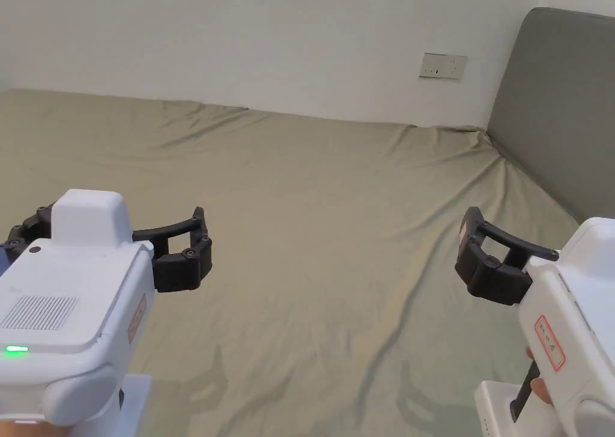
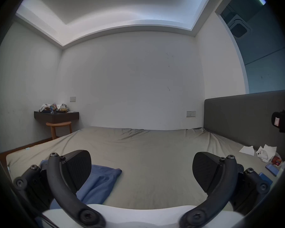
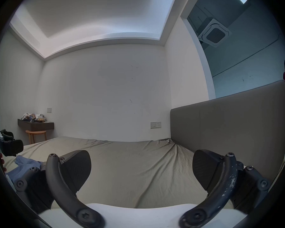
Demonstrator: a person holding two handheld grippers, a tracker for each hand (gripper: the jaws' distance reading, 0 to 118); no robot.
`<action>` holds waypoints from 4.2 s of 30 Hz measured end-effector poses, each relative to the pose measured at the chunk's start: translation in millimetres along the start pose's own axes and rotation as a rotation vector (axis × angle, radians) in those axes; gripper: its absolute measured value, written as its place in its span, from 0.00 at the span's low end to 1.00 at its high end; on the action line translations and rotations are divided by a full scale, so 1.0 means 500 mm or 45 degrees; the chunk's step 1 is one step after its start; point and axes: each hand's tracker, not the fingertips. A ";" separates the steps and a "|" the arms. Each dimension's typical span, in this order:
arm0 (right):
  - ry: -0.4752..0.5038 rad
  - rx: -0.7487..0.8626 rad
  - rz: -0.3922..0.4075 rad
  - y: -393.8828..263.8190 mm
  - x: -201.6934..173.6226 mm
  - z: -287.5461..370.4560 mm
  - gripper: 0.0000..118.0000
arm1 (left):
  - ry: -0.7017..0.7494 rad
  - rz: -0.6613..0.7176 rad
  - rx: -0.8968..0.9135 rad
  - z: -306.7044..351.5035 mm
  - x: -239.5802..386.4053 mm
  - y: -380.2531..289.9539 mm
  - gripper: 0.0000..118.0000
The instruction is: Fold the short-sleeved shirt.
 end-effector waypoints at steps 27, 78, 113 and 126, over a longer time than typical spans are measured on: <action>-0.018 -0.045 -0.027 -0.005 0.011 -0.008 1.00 | -0.111 -0.055 -0.010 -0.003 0.007 -0.012 1.00; 1.029 -0.042 -0.155 -0.016 -0.566 0.012 0.00 | 0.747 -0.036 -0.223 0.304 -0.366 -0.041 0.00; 0.892 -0.336 0.097 -0.179 -0.553 -0.137 0.00 | 0.184 0.110 -1.047 -0.264 -0.469 -0.379 0.50; 0.714 -0.322 0.054 -0.126 -0.495 -0.136 0.00 | 0.398 0.249 -0.864 -0.267 -0.470 -0.228 0.04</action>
